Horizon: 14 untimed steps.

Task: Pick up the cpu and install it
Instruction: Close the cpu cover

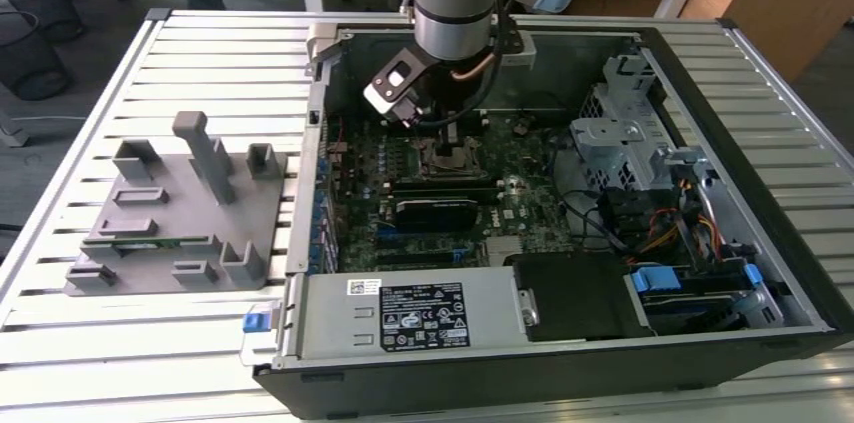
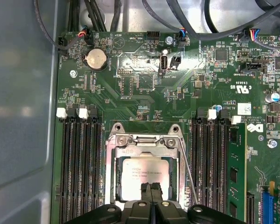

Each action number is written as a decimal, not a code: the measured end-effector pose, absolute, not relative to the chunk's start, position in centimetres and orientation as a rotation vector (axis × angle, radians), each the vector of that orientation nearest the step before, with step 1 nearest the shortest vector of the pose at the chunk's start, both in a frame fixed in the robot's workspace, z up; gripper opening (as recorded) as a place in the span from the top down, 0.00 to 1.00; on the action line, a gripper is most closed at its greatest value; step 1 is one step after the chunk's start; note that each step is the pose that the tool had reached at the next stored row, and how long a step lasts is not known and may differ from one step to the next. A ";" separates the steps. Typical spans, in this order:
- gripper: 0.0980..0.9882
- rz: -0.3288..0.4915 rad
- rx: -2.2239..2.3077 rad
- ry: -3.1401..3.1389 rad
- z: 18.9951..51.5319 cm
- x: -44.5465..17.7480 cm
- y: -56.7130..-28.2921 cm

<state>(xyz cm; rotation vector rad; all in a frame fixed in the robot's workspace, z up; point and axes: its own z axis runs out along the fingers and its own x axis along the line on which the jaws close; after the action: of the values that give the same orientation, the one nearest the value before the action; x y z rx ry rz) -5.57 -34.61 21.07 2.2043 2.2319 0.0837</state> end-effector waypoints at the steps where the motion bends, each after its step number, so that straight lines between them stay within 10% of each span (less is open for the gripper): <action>1: 0.99 0.084 2.204 2.232 21.1 -5.6 -34.6; 14: 0.99 0.084 2.204 2.232 21.1 -5.4 -34.6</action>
<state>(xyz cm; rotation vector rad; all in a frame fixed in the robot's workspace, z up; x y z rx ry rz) -5.41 -34.61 21.06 2.2044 2.2318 0.0835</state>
